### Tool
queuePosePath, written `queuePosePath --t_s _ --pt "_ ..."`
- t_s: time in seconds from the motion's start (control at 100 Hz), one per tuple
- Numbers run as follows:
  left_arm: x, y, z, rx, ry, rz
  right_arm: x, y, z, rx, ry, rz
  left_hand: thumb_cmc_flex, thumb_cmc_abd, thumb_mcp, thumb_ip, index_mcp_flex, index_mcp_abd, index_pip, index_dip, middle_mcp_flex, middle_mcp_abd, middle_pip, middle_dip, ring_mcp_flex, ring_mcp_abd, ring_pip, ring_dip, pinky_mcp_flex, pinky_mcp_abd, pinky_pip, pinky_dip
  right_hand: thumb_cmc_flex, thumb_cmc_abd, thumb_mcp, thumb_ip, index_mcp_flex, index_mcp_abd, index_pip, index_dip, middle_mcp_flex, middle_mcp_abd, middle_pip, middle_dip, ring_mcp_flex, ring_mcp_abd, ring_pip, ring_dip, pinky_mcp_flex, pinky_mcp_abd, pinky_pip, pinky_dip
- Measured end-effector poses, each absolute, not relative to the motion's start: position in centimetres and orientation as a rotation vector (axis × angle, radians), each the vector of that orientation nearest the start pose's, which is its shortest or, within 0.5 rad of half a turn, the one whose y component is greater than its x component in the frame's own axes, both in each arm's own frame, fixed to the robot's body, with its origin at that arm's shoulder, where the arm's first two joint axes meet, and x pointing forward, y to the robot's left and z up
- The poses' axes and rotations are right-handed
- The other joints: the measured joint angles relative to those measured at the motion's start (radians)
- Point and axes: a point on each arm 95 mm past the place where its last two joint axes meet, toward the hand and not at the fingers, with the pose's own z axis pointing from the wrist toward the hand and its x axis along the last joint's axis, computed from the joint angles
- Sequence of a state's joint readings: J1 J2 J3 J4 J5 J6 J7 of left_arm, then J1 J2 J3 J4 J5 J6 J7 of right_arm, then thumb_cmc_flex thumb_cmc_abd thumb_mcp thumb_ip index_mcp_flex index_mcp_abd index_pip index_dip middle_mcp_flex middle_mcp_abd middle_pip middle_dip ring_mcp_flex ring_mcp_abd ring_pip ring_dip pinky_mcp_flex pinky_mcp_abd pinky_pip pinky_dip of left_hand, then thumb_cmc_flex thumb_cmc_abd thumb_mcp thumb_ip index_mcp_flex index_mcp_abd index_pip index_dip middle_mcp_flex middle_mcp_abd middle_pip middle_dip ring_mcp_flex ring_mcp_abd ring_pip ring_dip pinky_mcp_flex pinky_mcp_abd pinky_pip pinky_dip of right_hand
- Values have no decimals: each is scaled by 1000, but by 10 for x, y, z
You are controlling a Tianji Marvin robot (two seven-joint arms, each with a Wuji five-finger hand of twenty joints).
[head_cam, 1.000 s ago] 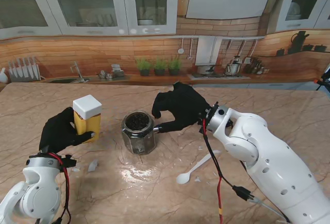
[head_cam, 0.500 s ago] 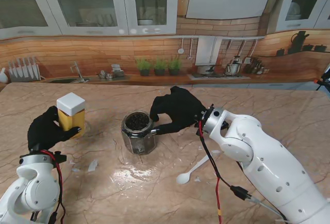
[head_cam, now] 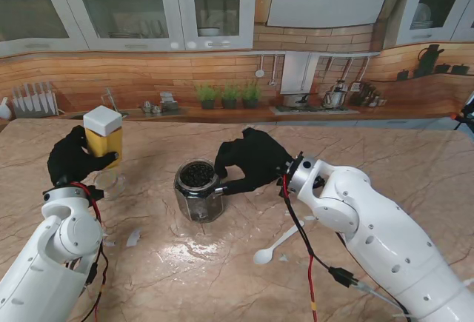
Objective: Portion coffee beans from the glass jar into the coffee jar
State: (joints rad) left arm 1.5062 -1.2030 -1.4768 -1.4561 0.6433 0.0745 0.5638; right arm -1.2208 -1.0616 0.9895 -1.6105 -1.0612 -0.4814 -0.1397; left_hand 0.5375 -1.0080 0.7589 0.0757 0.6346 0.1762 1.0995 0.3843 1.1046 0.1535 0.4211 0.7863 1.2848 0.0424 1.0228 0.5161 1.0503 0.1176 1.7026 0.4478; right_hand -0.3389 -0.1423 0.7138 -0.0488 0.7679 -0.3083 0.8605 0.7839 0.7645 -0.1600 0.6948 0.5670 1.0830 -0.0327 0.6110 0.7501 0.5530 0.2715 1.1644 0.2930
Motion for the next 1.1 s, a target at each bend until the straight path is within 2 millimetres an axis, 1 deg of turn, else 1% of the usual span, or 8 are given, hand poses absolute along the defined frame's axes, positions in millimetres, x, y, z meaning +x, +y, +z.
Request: queuePosePath --t_s 0.18,0.26,0.4,0.6,0.8,0.93,0.96,1.1 --pt "444 132 -271 -1301 435 -1566 430 98 -218 392 1743 1953 0 0 0 0 0 0 0 0 -1 0 0 0 0 4 -5 2 0 7 -8 -10 0 0 0 0 0 0 0 0 0 0 0 0 0 0 0 0 0 0 0 0" --pt "446 138 -271 -1312 422 -1562 431 99 -220 396 1751 1954 0 0 0 0 0 0 0 0 -1 0 0 0 0 12 -15 11 -6 11 -20 -21 0 0 0 0 10 0 1 0 0 0 0 0 0 0 0 0 0 0 0 0" --pt "446 152 -271 -1323 425 -1560 433 101 -221 397 1759 1956 0 0 0 0 0 0 0 0 -1 -1 0 0 0 23 -31 15 -6 21 -20 -24 0 0 1 0 10 0 1 0 5 0 0 0 0 0 0 0 0 0 -1 0" --pt "443 176 -278 -1308 443 -1492 436 104 -223 401 1769 1965 0 0 0 0 0 0 0 0 -1 -1 0 0 0 29 -42 23 -9 31 -25 -27 0 0 1 0 14 -2 11 0 15 -1 1 1 1 0 0 0 0 0 -1 -2" --pt "436 200 -280 -1289 427 -1441 439 110 -227 411 1791 1980 0 0 0 0 -1 0 0 0 -2 -1 0 0 0 37 -57 28 -11 36 -32 -34 0 0 1 0 14 -2 11 0 15 -1 1 1 1 0 0 0 1 0 -1 -4" --pt "432 210 -284 -1281 424 -1406 442 115 -229 415 1806 1991 0 0 0 0 -1 0 0 0 -2 -1 0 0 0 46 -76 34 -11 43 -38 -37 0 0 1 0 15 -4 12 0 15 -1 1 1 1 0 0 0 6 0 -2 -5" --pt "431 212 -286 -1281 424 -1395 443 116 -229 416 1807 1993 0 0 0 0 -3 0 0 0 -9 -5 0 0 0 47 -86 32 -11 45 -44 -44 0 0 1 0 15 -4 12 0 15 -1 1 1 1 0 0 0 6 0 -2 -5" --pt "427 219 -294 -1298 429 -1321 445 118 -228 417 1808 2005 1 2 0 0 -11 -1 4 10 -10 -6 0 0 0 50 -96 30 -11 50 -46 -47 0 0 1 0 24 -5 12 0 15 -1 1 1 1 0 0 0 7 0 -2 -5"
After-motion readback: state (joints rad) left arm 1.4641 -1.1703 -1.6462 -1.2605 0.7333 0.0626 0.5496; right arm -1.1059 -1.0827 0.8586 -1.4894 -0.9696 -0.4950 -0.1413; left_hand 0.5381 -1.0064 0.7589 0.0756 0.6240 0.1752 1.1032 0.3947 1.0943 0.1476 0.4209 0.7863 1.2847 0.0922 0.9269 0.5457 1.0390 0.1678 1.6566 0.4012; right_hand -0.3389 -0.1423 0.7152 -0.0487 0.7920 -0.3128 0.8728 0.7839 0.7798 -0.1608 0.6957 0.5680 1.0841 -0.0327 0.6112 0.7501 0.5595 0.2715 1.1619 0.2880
